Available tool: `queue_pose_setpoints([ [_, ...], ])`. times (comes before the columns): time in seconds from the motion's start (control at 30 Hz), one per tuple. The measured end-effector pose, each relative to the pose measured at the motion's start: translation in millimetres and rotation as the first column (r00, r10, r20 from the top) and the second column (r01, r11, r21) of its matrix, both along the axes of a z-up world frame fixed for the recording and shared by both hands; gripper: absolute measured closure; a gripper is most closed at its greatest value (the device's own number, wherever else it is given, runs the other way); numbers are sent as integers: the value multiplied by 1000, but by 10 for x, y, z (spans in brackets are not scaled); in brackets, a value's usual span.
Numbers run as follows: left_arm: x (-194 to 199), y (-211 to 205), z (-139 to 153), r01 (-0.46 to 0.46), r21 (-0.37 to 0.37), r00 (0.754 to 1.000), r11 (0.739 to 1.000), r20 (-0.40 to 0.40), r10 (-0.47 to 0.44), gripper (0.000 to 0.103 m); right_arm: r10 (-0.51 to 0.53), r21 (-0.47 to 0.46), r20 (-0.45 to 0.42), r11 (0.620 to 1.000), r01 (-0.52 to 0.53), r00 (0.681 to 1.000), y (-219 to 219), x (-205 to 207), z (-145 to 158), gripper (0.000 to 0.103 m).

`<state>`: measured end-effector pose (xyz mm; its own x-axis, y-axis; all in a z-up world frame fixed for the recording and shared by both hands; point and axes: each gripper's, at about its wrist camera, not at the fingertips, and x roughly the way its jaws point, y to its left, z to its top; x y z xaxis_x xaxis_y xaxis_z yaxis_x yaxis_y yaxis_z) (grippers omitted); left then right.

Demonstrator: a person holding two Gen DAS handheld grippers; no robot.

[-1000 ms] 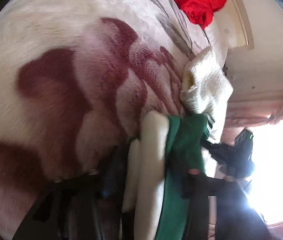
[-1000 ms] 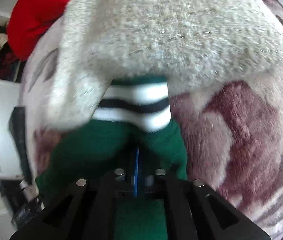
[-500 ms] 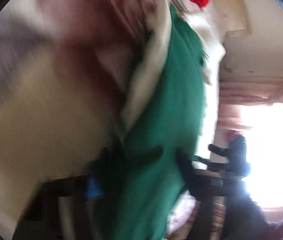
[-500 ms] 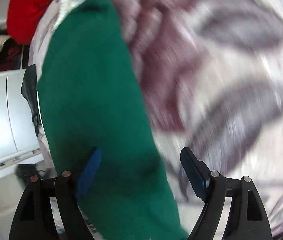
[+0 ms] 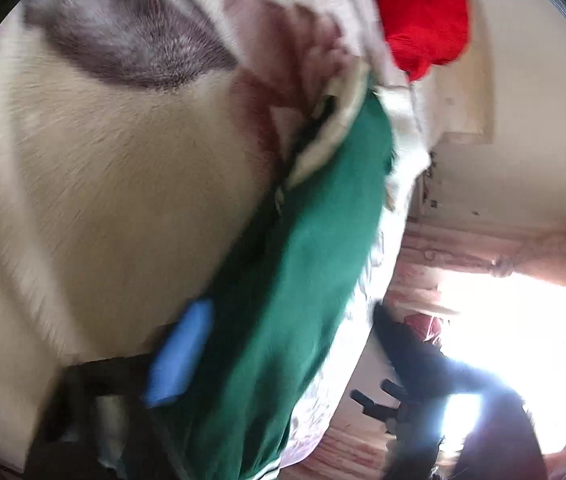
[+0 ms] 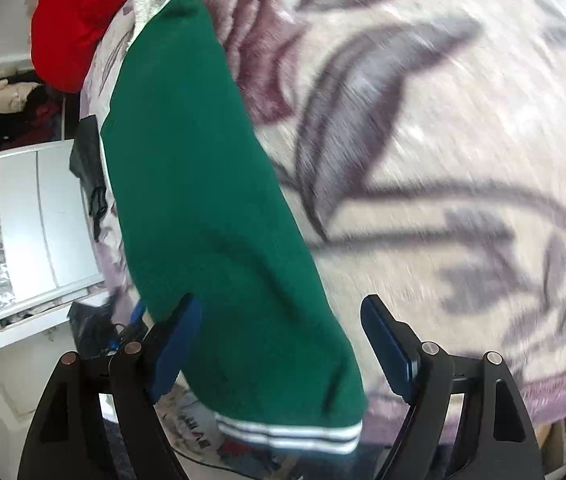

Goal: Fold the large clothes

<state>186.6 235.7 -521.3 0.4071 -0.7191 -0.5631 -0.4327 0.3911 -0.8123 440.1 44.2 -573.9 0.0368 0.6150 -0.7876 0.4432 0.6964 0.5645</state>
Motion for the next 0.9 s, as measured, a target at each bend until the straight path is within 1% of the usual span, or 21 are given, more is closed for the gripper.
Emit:
queue_pose_setpoints([
  [0.03, -93, -41, 40, 17, 8, 1000, 1000, 9, -17, 10, 4, 17, -15, 1000, -4, 1000, -5, -101, -35, 19],
  [0.1, -382, -169, 2, 85, 32, 996, 996, -22, -84, 10, 28, 60, -52, 998, -25, 998, 54, -407, -217, 19],
  [0.17, -653, -313, -166, 141, 63, 988, 988, -75, -137, 10, 66, 105, -92, 993, -56, 994, 155, -653, -388, 18],
  [0.2, -755, -378, -259, 167, 80, 982, 983, -107, -158, 10, 88, 139, -118, 988, -71, 989, 226, -783, -527, 18],
  [0.23, -847, -423, -339, 187, 90, 976, 978, -133, -174, 10, 106, 175, -135, 981, -81, 985, 278, -870, -658, 18],
  [0.27, -945, -507, -462, 201, 83, 970, 976, -159, -186, 10, 120, 214, -151, 973, -86, 981, 343, -939, -799, 18],
  [0.33, -1003, -612, -573, 211, 84, 968, 974, -158, -196, 11, 152, 277, -176, 956, -100, 972, 473, -1092, -1075, 18],
  [0.37, -988, -641, -584, 216, 104, 968, 971, -151, -199, 11, 165, 302, -186, 948, -103, 969, 537, -1152, -1198, 18],
  [0.43, -973, -650, -583, 216, 110, 970, 970, -140, -200, 10, 180, 338, -195, 935, -107, 964, 663, -1238, -1404, 16],
  [0.5, -937, -646, -561, 209, 103, 972, 972, -135, -195, 10, 161, 373, -176, 924, -85, 971, 715, -1252, -1467, 11],
  [0.53, -965, -631, -547, 217, 100, 970, 971, -131, -203, 10, 140, 400, -173, 915, -61, 975, 727, -1248, -1477, 11],
  [0.57, -952, -624, -538, 233, 100, 967, 967, -127, -220, 10, 114, 459, -167, 888, -25, 979, 741, -1240, -1474, 11],
  [0.6, -967, -605, -522, 247, 101, 964, 964, -124, -234, 10, 102, 498, -161, 867, -8, 982, 743, -1238, -1444, 11],
  [0.63, -969, -597, -518, 260, 98, 961, 961, -118, -249, 10, 94, 541, -144, 841, -1, 985, 766, -1224, -1412, 11],
  [0.67, -984, -595, -529, 271, 90, 959, 958, -113, -260, 10, 113, 560, -124, 828, -24, 986, 796, -1200, -1382, 12],
  [0.7, -1044, -598, -533, 276, 85, 958, 957, -109, -267, 10, 164, 545, -113, 835, -77, 980, 862, -1184, -1384, 12],
  [0.77, -1086, -565, -582, 276, 66, 958, 959, -98, -269, 11, 207, 500, -137, 859, -113, 969, 897, -1192, -1496, 13],
  [0.8, -1106, -574, -606, 271, 61, 960, 961, -97, -264, 11, 212, 499, -160, 860, -107, 964, 909, -1201, -1586, 13],
  [0.83, -1109, -563, -616, 262, 58, 962, 963, -99, -256, 10, 201, 508, -163, 856, -93, 966, 903, -1198, -1615, 11],
  [0.9, -1111, -551, -598, 261, 75, 963, 963, -94, -253, 10, 197, 513, -156, 853, -91, 968, 884, -1189, -1602, 13],
])
